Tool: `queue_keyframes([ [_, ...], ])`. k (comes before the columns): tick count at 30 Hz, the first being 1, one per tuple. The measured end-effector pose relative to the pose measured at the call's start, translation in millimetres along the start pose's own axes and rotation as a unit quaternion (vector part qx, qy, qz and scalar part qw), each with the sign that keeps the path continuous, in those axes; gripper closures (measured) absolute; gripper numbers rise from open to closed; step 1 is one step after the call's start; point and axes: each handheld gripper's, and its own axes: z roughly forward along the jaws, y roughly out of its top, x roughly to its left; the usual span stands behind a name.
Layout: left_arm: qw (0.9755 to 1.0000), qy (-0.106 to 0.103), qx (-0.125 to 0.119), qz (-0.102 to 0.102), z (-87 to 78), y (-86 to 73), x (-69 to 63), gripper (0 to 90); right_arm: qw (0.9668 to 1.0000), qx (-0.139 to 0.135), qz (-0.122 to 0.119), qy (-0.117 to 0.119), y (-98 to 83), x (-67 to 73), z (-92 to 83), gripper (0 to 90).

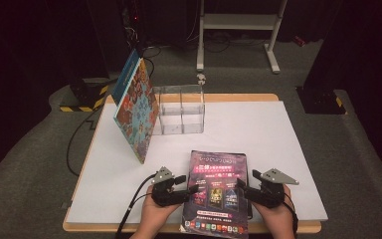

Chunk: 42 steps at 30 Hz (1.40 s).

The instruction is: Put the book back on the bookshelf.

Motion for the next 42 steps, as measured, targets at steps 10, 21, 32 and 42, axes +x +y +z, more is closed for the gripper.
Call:
queue_keyframes([
  [10, 0.9987, 0.017, 0.015, 0.045, 11.4, 10.0, -14.4, 38.9, 0.9998, 0.011, 0.019, 0.004, -3.0, -7.0, 4.2, 28.9],
  [21, 0.9984, 0.016, -0.006, 0.054, 18.9, 7.0, -20.8, 37.5, 0.9947, 0.022, 0.089, 0.045, -8.7, -19.6, 10.7, 16.9],
  [32, 0.9977, 0.023, 0.010, 0.063, 30.9, 20.9, -14.9, 36.7, 0.9974, 0.052, 0.050, 0.006, 19.0, -17.9, 22.8, 32.6],
  [42, 0.9994, 0.005, 0.015, 0.031, 35.1, 21.8, -5.9, 28.1, 0.9974, 0.058, 0.043, -0.004, 26.1, -32.2, 32.6, 21.4],
])
